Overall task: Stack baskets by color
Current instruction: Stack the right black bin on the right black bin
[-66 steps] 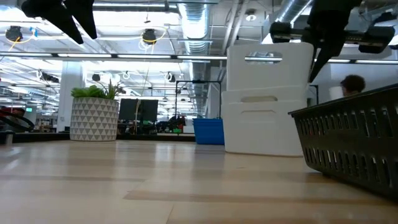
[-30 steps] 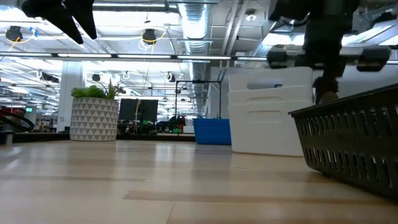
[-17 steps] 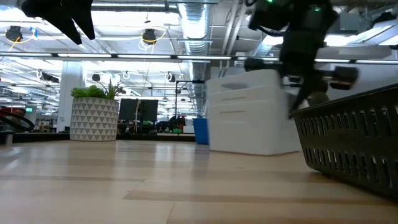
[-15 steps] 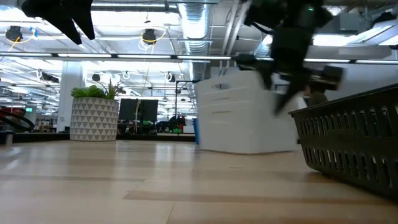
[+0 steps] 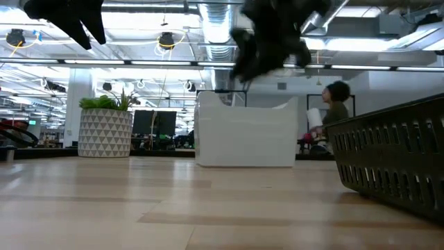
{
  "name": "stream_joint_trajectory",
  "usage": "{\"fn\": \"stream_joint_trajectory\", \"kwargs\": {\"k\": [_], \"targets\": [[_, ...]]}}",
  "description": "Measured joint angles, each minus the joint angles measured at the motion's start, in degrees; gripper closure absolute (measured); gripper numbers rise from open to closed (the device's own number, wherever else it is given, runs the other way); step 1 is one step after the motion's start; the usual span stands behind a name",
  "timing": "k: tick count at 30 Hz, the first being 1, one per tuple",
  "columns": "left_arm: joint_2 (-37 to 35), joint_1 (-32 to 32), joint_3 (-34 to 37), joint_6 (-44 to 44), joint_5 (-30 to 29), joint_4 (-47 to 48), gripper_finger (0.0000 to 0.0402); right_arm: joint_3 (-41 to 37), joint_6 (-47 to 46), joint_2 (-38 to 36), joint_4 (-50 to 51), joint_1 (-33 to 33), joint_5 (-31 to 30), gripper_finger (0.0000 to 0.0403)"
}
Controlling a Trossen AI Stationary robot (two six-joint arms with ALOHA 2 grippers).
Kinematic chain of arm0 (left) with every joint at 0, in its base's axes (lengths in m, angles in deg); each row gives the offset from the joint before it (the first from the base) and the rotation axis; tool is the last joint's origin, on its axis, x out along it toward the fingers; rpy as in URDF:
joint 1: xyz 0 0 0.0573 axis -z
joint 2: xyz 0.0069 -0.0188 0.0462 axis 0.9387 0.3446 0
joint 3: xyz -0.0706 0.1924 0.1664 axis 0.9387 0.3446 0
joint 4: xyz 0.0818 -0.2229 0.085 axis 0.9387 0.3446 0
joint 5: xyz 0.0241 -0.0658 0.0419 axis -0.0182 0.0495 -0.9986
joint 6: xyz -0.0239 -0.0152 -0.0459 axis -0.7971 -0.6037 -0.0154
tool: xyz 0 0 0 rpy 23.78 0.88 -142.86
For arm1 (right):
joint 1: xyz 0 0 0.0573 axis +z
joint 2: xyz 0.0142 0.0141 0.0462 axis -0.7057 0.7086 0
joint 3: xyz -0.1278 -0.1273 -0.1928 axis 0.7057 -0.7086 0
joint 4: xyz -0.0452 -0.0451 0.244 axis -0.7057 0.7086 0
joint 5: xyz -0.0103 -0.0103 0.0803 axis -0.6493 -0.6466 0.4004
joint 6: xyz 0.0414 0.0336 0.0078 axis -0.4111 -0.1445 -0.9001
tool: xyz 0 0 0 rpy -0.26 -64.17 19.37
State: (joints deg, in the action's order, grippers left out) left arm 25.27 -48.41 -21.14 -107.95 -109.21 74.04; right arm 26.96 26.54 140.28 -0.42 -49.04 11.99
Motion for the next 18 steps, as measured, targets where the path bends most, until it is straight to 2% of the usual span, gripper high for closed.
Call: {"fn": "stream_joint_trajectory", "kwargs": {"k": [5,10,14,18], "targets": [[0.0,0.0,0.0,0.0,-0.3,-0.1,0.0205,9.4,-12.3,-1.5,11.8,0.9,0.0,0.0224],[0.0,0.0,0.0,3.1,0.4,-0.5,0.0205,16.9,-36.8,-3.5,32.8,2.5,0.3,0.0218],[0.0,0.0,0.0,7.1,2.6,-0.6,0.0205,17.5,-60.2,-5.4,49.6,5.6,1.3,0.0225],[0.0,0.0,0.0,10.3,2.7,-1.3,0.0205,14.3,-77.6,-7.8,57.4,13.3,0.7,0.0232]]}}
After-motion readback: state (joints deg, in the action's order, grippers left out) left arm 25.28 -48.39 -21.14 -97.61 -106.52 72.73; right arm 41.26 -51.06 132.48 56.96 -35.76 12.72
